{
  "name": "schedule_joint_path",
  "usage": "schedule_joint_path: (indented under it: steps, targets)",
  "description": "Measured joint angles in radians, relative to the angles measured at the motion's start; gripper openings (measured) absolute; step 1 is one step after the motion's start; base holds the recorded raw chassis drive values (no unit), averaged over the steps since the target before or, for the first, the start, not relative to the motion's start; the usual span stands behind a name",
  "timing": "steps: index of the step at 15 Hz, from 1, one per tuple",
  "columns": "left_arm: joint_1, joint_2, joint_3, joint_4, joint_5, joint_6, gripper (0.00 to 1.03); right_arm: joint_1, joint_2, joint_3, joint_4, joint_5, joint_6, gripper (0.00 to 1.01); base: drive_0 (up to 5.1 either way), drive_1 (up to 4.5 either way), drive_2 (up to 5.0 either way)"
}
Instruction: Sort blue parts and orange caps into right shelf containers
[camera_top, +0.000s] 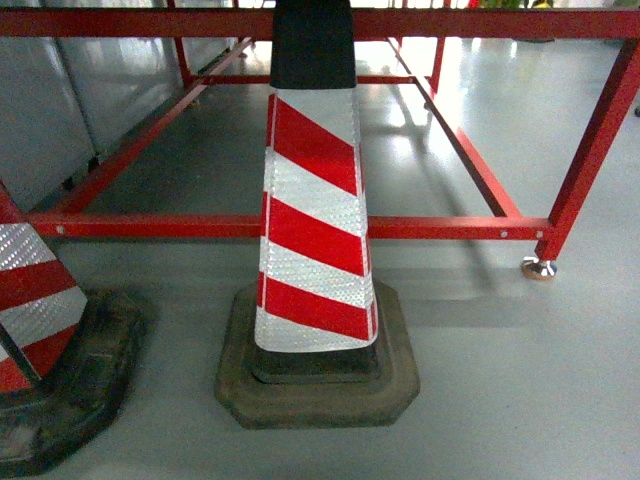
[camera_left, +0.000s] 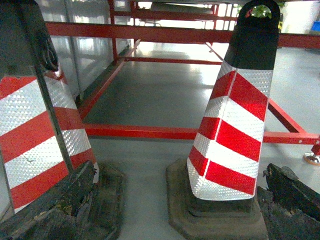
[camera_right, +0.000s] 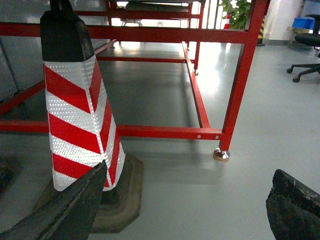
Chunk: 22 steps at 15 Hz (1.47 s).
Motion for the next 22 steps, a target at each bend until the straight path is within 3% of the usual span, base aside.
schedule_joint_path:
  steps: [22]
  targets:
    - [0.000,0.000,0.000,0.000,0.000,0.000,0.98,0.000,0.000,0.000,0.000,0.000,0.000,0.98,0.0,0.00,0.0]
